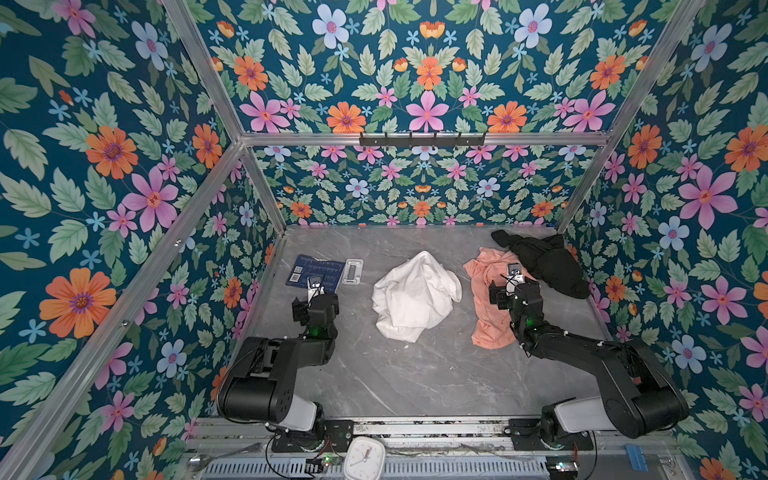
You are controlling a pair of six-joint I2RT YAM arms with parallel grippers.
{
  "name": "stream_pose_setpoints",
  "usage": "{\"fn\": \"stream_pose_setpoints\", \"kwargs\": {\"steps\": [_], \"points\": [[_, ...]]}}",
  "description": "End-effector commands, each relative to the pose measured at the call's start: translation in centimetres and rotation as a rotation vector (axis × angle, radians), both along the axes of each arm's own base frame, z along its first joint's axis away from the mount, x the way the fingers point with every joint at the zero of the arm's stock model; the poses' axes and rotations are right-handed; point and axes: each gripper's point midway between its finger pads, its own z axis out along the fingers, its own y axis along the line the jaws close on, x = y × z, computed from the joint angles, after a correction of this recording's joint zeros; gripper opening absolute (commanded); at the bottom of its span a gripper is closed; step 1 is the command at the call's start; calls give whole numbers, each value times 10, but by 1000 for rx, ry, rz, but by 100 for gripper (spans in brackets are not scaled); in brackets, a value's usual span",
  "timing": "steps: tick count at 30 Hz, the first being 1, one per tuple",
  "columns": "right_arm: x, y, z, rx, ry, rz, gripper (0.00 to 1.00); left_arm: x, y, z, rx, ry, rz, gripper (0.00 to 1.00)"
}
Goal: Pick out a specific cloth from the pile
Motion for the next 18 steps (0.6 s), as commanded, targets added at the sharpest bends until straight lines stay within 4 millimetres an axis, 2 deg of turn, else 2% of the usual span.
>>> {"fn": "stream_pose_setpoints", "kwargs": {"steps": [1, 3, 6, 9, 10, 15, 18], "points": [[10, -6, 22, 86, -129, 1, 99, 8, 3, 22, -58, -145, 18, 91], [13, -10, 16, 81, -129, -5, 99, 13, 0, 18, -54, -159, -15, 87], [15, -13, 10, 66, -129, -23, 99, 15, -2, 13, -110, -149, -88, 87], [15, -14, 1, 112, -110, -4, 99, 16, -3, 12, -129, -159, -121, 97], [18, -14, 3, 131, -127, 3, 99, 16, -2, 12, -129, -159, -121, 100], [21, -12, 4, 128, -128, 17, 99, 17, -2, 13, -129, -160, -122, 100], [11, -5, 10, 155, -80, 62, 99, 16, -2, 14, -126, -165, -119, 100]]}}
